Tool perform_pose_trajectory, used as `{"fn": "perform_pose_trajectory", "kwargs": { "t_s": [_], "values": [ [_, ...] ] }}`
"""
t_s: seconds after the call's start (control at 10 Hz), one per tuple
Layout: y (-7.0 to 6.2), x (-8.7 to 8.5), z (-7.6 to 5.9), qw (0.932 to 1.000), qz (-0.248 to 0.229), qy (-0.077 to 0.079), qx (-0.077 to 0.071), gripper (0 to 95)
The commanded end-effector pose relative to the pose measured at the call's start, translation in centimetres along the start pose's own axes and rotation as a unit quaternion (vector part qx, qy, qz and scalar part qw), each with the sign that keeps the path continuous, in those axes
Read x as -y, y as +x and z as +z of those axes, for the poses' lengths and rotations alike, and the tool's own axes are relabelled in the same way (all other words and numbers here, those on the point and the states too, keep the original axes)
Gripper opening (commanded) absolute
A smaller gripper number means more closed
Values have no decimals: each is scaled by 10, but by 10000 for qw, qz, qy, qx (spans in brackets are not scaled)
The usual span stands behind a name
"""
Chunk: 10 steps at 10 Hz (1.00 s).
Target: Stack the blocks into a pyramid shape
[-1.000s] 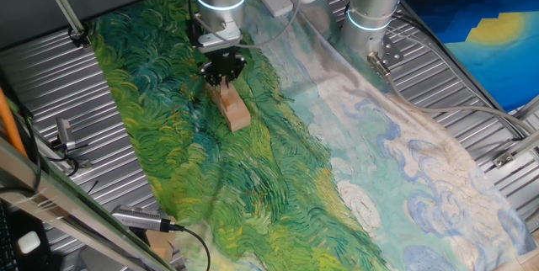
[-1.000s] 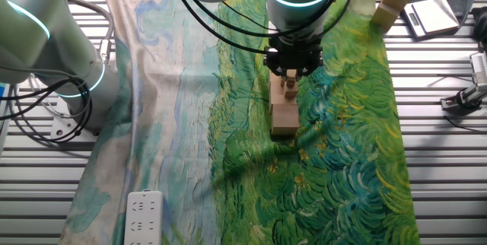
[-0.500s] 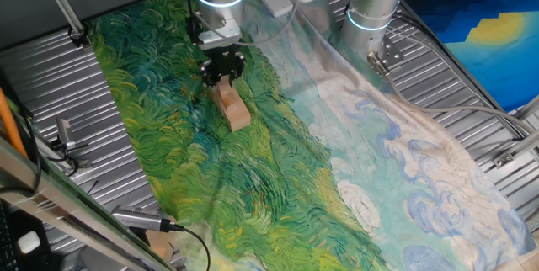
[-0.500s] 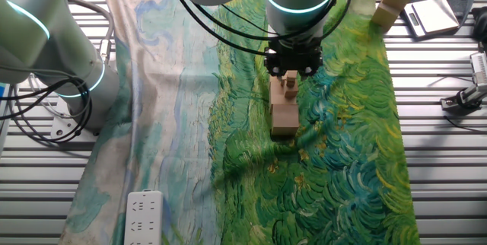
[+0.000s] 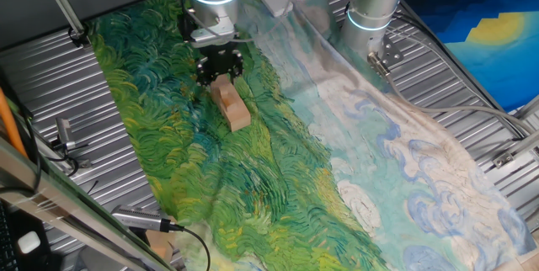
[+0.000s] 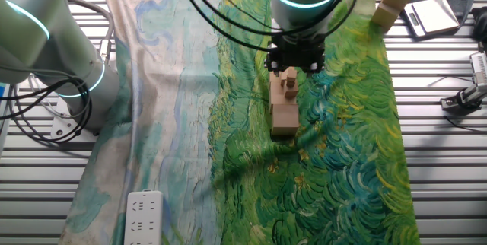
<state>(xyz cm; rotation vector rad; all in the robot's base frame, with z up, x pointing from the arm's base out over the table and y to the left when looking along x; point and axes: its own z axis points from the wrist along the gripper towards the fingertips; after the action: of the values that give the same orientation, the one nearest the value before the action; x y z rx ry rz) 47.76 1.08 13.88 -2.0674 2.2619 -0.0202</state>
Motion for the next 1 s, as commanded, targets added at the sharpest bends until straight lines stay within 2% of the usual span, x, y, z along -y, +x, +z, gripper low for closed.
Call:
{"fn": "perform_pose_trajectory", "kwargs": {
  "t_s": [0.1, 0.2, 0.3, 0.4, 0.5, 0.7, 0.9, 1.0],
  "values": [
    [-7, 22, -14, 9999, -24, -67, -130, 570],
    [-11, 35, -21, 9997, -58, -78, -215, 570],
    [-13, 50, -26, 9995, -91, -96, -287, 380],
    [-12, 65, -27, 9994, -152, -132, -279, 380],
    [-8, 85, -24, 9995, -145, -189, -229, 0],
    [-1, 110, -13, 9993, -178, -260, -180, 0],
    [7, 134, 1, 9994, -188, -265, -123, 0],
    [13, 144, 14, 9994, -182, -263, -113, 0]
  ]
}}
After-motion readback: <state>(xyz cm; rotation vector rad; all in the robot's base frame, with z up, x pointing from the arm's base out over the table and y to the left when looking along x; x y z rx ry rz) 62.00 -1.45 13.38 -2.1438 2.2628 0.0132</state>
